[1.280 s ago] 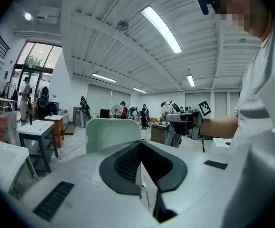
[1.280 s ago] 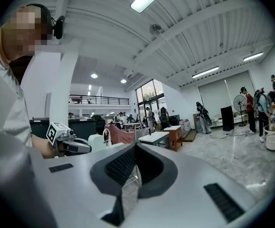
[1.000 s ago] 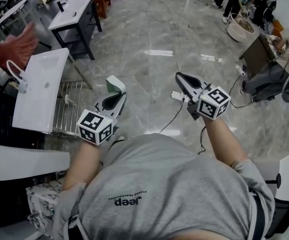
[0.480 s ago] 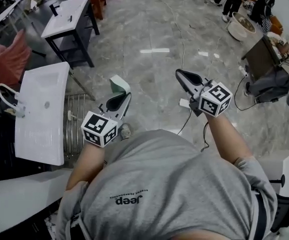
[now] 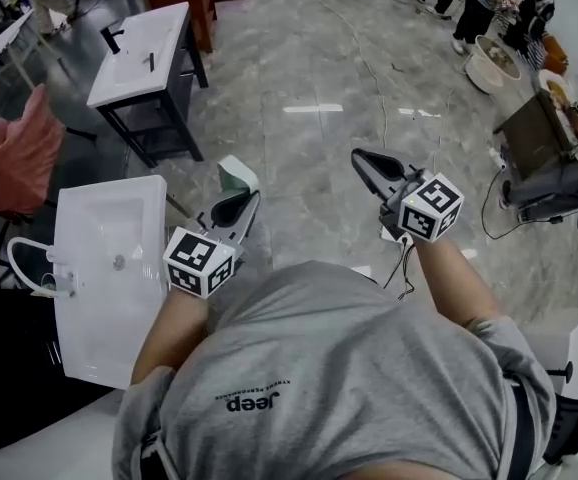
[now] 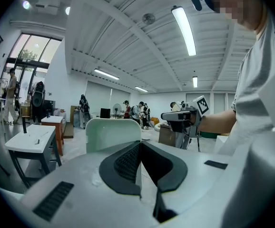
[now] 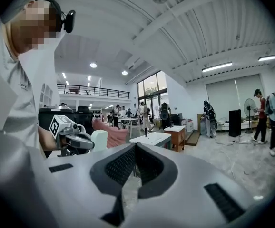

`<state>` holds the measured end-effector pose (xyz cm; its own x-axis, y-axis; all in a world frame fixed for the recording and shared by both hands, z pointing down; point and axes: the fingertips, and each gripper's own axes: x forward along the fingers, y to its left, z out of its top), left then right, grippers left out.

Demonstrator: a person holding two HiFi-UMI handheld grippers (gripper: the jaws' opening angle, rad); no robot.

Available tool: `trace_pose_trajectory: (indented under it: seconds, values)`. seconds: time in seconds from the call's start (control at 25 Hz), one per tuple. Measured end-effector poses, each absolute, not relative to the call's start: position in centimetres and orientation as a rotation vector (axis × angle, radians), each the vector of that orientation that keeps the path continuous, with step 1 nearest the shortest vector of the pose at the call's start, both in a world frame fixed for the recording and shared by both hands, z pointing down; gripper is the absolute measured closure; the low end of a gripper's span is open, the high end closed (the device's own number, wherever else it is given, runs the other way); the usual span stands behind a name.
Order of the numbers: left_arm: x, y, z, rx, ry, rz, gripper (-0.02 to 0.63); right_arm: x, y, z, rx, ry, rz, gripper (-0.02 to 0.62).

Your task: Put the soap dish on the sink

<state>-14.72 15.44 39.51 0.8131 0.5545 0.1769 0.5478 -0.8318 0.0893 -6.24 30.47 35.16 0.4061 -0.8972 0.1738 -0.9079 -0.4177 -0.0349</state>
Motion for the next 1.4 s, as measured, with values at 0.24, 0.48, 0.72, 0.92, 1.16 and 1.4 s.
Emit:
trace_pose_trajectory:
  seconds: [0.24, 0.48, 0.72, 0.92, 1.16, 1.4]
  values:
    - [-9.3, 12.4, 40.4, 2.936, 0.882, 0.339, 0.591, -0.1, 28.1, 36.1, 2.597, -1.659, 0.284, 0.537]
    - [-2.0, 10.8, 41.3, 2.946, 0.801, 0.354, 0.591, 8.8, 26.6, 37.2, 2.587, -1.718, 0.295, 0.537]
    - [7.0, 11.3, 40.5, 2.990, 0.636, 0.334, 0.591, 20.0, 25.8, 36.7, 2.490, -1.861, 0.271, 0.537]
    - [14.7, 10.7, 40.0, 3.007, 0.463, 0.318, 0.591, 27.9, 23.7, 36.3, 2.348, -1.980, 0.255, 0.537]
    - [21.5, 10.8, 39.4, 3.024, 0.384, 0.343, 0.591, 33.9, 21.9, 36.1, 2.253, -2.084, 0.243, 0.537]
    - [24.3, 8.2, 40.3, 3.021, 0.369, 0.391, 0.591, 36.6, 19.2, 37.0, 2.247, -2.106, 0.264, 0.537]
